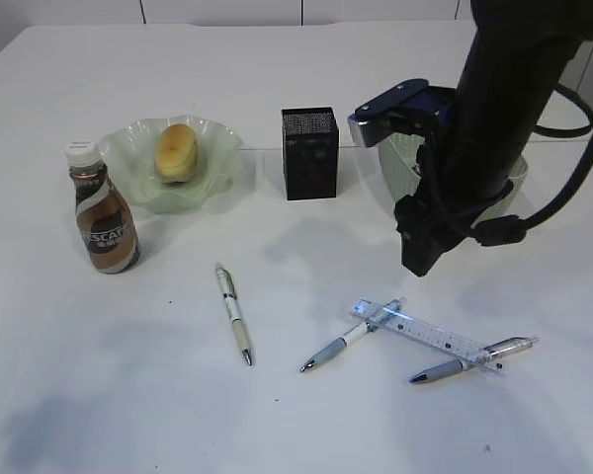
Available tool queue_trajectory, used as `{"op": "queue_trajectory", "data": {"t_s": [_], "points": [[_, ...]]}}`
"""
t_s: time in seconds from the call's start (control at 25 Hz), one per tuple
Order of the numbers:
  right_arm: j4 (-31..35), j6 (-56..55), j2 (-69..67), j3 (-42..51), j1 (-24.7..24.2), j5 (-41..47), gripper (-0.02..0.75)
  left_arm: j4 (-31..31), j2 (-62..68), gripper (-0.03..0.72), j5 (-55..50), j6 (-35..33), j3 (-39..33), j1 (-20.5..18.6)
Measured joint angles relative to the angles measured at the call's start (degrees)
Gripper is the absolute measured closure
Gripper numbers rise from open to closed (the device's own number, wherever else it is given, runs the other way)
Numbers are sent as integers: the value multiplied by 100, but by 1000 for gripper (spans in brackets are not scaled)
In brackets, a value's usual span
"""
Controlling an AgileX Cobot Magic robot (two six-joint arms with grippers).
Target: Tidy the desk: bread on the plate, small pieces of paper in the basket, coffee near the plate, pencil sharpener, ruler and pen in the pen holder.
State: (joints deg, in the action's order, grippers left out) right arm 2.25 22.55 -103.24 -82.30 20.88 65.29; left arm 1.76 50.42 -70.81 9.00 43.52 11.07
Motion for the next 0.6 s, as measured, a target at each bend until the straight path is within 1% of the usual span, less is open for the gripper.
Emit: {"op": "queue_trajectory", "data": {"t_s": [0.4, 0.6], "points": [[10, -158, -783, 0, 0, -96, 186, 0, 0, 222, 0, 0, 0, 0], [10, -182, -921, 0, 0, -205, 186, 0, 0, 222, 0, 0, 0, 0]]}}
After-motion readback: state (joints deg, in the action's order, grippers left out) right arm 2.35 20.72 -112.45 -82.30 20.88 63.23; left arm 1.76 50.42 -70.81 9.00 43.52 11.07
